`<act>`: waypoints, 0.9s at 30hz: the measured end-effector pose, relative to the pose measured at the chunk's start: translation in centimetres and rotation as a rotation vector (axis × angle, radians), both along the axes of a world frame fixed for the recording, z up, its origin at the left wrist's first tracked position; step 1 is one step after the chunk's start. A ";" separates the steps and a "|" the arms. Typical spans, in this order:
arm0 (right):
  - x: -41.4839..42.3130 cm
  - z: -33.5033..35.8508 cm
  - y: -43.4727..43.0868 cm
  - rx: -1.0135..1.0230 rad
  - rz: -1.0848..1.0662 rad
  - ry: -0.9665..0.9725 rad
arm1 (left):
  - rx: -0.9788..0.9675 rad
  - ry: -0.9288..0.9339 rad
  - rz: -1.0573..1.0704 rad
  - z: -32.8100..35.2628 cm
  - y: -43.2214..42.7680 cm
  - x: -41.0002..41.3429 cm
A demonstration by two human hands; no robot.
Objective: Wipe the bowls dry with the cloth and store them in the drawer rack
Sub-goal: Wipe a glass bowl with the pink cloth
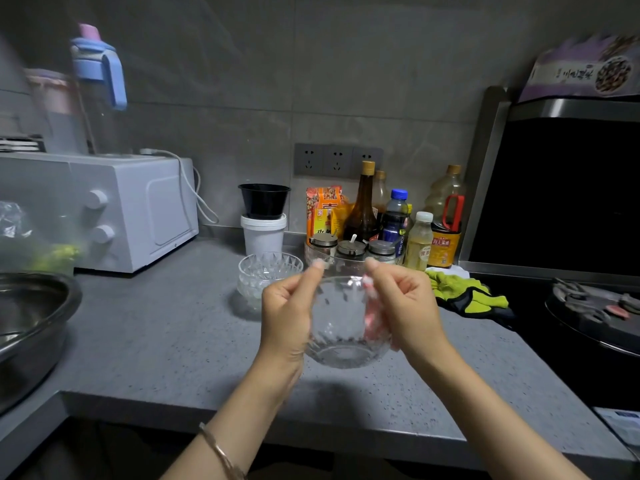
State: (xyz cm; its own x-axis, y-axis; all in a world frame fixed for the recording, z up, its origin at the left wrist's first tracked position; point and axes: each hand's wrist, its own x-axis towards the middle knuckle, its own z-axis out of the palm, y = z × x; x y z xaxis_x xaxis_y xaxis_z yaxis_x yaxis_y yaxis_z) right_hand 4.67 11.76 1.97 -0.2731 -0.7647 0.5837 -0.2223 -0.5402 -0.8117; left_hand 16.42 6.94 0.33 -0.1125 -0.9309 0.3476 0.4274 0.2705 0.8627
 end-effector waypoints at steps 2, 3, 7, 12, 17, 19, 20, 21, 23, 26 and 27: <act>-0.5 -0.5 0.0 0.087 0.016 -0.129 | 0.132 0.090 -0.086 -0.5 -0.4 0.0; -0.8 -0.7 0.2 0.137 0.030 -0.169 | 0.153 0.099 -0.122 -0.5 -0.5 0.2; -1.2 -0.5 0.5 0.137 0.005 -0.118 | -0.017 -0.145 -0.060 -0.3 -0.9 0.6; -0.3 -0.3 0.2 0.068 0.030 0.072 | -0.468 -0.470 0.104 0.0 -0.2 0.0; -0.5 -0.4 0.0 -0.008 0.012 -0.003 | -0.037 -0.073 0.006 0.5 0.3 -0.1; -1.1 -0.9 -0.2 0.061 0.019 -0.120 | 0.148 0.062 -0.096 0.1 0.1 -0.1; -1.3 -1.2 -0.2 0.102 0.032 -0.159 | 0.169 0.066 -0.122 0.0 0.0 0.0; -1.5 -1.3 -0.1 0.128 0.032 -0.174 | 0.163 0.035 -0.128 0.0 -0.1 0.1; -1.6 -1.0 0.2 0.131 0.020 -0.155 | 0.055 -0.118 -0.081 -0.1 -0.6 0.3; -1.3 -0.2 0.2 0.086 0.028 -0.022 | -0.275 -0.380 0.022 0.1 -0.6 0.4; -1.1 -0.2 0.1 0.075 0.042 0.023 | -0.378 -0.455 0.053 0.2 -0.5 0.3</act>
State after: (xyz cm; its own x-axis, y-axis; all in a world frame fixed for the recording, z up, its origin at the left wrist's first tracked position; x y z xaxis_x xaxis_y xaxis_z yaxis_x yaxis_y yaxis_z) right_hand 3.52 11.88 1.77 -0.2275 -0.8171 0.5298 -0.2197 -0.4869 -0.8454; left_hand 16.68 6.48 0.52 -0.2851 -0.7603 0.5836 0.0147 0.6054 0.7958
